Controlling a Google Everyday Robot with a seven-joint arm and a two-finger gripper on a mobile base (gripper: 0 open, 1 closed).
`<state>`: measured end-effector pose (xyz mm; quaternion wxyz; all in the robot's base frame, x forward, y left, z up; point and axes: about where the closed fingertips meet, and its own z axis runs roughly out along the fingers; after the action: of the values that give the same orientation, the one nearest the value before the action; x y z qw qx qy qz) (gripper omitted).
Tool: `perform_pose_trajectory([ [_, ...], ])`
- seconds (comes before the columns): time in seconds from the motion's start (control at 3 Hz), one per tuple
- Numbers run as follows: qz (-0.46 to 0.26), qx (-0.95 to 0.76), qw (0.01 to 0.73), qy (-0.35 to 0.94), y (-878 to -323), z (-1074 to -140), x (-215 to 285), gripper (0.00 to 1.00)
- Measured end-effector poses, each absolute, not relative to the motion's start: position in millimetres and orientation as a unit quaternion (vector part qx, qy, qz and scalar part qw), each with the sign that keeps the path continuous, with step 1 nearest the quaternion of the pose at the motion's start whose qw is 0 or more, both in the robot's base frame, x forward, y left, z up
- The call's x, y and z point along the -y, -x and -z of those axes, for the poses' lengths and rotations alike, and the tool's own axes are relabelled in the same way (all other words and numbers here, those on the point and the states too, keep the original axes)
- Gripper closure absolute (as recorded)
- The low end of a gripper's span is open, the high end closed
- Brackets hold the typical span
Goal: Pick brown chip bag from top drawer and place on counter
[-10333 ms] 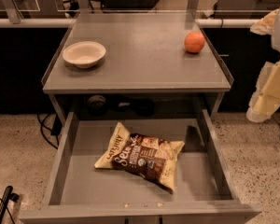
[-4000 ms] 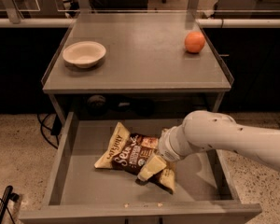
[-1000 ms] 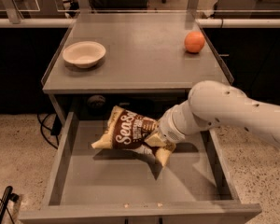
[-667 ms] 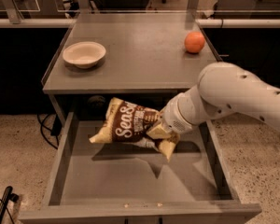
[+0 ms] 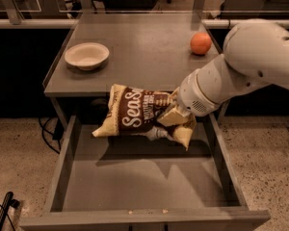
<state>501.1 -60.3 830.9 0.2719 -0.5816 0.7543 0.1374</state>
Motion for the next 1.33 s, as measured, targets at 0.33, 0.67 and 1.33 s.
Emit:
perform_pose_trajectory([
  [0.33,-0.142,-0.751,0.258,0.592,-523.8,-858.4,69.6,1.00],
  [0.67,-0.140,-0.757,0.234,0.593,-571.0,-875.3,74.6,1.00],
  [1.33,-0.133,-0.748,0.258,0.597,-586.5,-904.7,68.1,1.00],
])
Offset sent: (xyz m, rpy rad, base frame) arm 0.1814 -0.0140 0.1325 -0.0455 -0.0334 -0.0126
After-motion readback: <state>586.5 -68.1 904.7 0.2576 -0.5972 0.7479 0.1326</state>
